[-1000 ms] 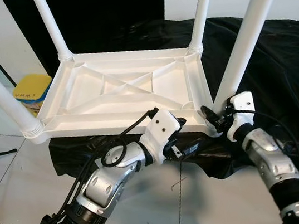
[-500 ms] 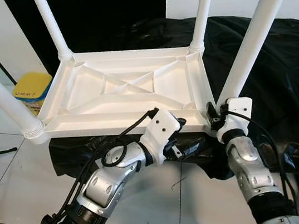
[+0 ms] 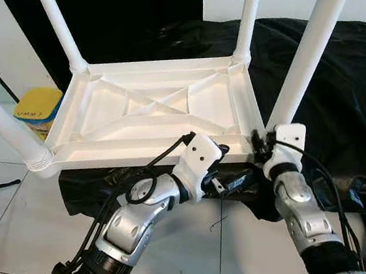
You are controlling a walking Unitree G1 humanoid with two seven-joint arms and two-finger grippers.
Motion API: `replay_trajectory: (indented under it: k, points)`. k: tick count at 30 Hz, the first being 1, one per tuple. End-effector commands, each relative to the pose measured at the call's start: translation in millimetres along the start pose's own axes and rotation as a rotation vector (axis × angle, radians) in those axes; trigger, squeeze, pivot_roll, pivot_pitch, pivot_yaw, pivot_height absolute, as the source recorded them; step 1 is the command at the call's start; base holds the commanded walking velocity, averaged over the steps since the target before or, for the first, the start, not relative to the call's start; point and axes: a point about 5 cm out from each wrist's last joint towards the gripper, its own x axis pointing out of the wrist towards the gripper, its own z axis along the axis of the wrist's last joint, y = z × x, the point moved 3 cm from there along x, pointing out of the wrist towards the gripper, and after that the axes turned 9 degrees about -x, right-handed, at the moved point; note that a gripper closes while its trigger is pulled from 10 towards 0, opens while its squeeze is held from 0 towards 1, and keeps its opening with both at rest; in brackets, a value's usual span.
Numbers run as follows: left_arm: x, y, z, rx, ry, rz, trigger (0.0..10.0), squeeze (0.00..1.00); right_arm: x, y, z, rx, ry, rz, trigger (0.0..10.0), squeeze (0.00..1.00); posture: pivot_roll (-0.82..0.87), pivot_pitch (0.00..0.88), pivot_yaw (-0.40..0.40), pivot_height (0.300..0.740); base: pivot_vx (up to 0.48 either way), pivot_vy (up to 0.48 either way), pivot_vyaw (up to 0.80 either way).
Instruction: Building children table
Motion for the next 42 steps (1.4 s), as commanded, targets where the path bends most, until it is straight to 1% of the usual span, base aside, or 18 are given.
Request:
replay_trajectory:
  k: [1, 5, 6, 7, 9, 12, 15, 16, 17, 18, 22, 24, 30, 31, 35, 40, 41, 42]
  points:
    - [-0.6, -11.2, -1, 0.003, 0.014, -0.112, 10.0, 0.00, -2.4, -3.0, 2, -0.005, -0.027, 0.049, 10.0, 1.00, 0.01, 0.096, -0.033, 0.740, 0.000, 0.000, 0.00]
    - [-0.7, -11.8, 0, 0.002, 0.013, -0.113, 10.0, 0.00, -4.6, -4.6, 4, 0.003, -0.044, 0.102, 10.0, 1.00, 0.01, 0.093, -0.034, 0.740, 0.000, 0.000, 0.00]
    - [-0.9, -12.1, 0, 0.001, 0.012, -0.114, 10.0, 0.00, -5.7, -7.1, 5, -0.008, -0.054, 0.132, 10.0, 0.00, 0.01, 0.093, -0.035, 0.740, 0.000, 0.000, 0.00]
    - [-0.9, -12.1, 0, 0.001, 0.012, -0.114, 10.0, 0.00, -5.7, -7.1, 5, -0.008, -0.054, 0.132, 10.0, 0.00, 0.01, 0.093, -0.035, 0.740, 0.000, 0.000, 0.00]
    - [-1.3, -12.7, 0, 0.001, 0.011, -0.116, 10.0, 0.00, -6.6, -8.2, 5, -0.014, -0.061, 0.177, 10.0, 0.00, 0.01, 0.092, -0.034, 0.740, 0.000, 0.000, 0.00]
    - [-1.8, -14.7, -1, 0.001, 0.015, -0.129, 10.0, 0.00, -7.4, -8.4, 6, -0.042, -0.077, 0.281, 10.0, 0.00, 0.01, 0.090, -0.031, 0.740, 0.000, 0.000, 0.00]
    - [-1.9, -15.3, -1, 0.000, 0.017, -0.133, 10.0, 0.00, -6.4, -8.6, 7, -0.057, -0.084, 0.310, 10.0, 0.00, 0.01, 0.090, -0.030, 0.740, 0.000, 0.000, 0.00]
    - [-2.0, -16.0, -1, 0.002, 0.018, -0.141, 10.0, 0.00, -2.2, -8.0, 7, -0.096, -0.097, 0.379, 10.0, 0.00, 0.01, 0.088, -0.028, 0.740, 0.000, 0.000, 0.00]
    - [-2.0, -16.0, -1, 0.002, 0.018, -0.141, 10.0, 0.00, -2.2, -8.0, 7, -0.096, -0.097, 0.379, 10.0, 0.00, 0.01, 0.088, -0.028, 0.740, 0.000, 0.000, 0.00]
    - [-1.7, -15.9, -1, 0.003, 0.018, -0.144, 10.0, 0.00, 3.7, -6.3, 11, -0.104, -0.111, 0.444, 10.0, 0.00, 0.01, 0.084, -0.024, 0.740, 0.000, 0.000, 0.00]
    - [-1.6, -16.0, 0, 0.005, 0.017, -0.147, 10.0, 0.00, 8.2, -4.2, 13, -0.106, -0.117, 0.491, 10.0, 0.00, 0.01, 0.084, -0.024, 0.740, 0.000, 0.000, 0.00]
    - [-1.5, -16.1, 0, 0.007, 0.017, -0.148, 10.0, 0.00, 14.1, -0.7, 15, -0.117, -0.119, 0.540, 10.0, 0.00, 0.01, 0.081, -0.025, 0.740, 0.000, 0.000, 0.00]
    - [-1.7, -15.8, 0, 0.009, 0.016, -0.146, 10.0, 0.00, 16.1, -0.3, 14, -0.121, -0.113, 0.557, 10.0, 0.00, 0.02, 0.081, -0.027, 0.740, 0.000, 0.000, 0.00]
    - [-2.2, -15.2, 1, 0.008, 0.016, -0.141, 10.0, 0.00, 15.9, -2.1, 11, -0.121, -0.101, 0.553, 0.0, 0.00, 0.02, 0.084, -0.029, 0.740, 0.000, 0.000, 0.00]
    - [-3.3, -14.3, 1, 0.007, 0.017, -0.133, 10.0, 0.00, 14.3, -6.5, 4, -0.117, -0.076, 0.533, 0.0, 0.00, 0.02, 0.089, -0.028, 0.740, 0.000, 0.000, 0.00]
    - [-3.3, -14.3, 1, 0.007, 0.017, -0.133, 10.0, 0.00, 14.3, -6.5, 4, -0.117, -0.076, 0.533, 0.0, 0.00, 0.02, 0.089, -0.028, 0.740, 0.000, 0.000, 0.00]
    - [-3.7, -13.9, 1, 0.007, 0.017, -0.131, 10.0, 0.00, 13.9, -9.1, 1, -0.111, -0.065, 0.517, 0.0, 0.00, 0.02, 0.092, -0.027, 0.740, 0.000, 0.000, 0.00]
    - [-3.2, -12.6, 0, 0.007, 0.019, -0.127, 10.0, 0.00, 12.2, -11.0, -2, -0.100, -0.047, 0.466, 0.0, 0.00, 0.01, 0.096, -0.022, 0.740, 0.000, 0.000, 0.00]
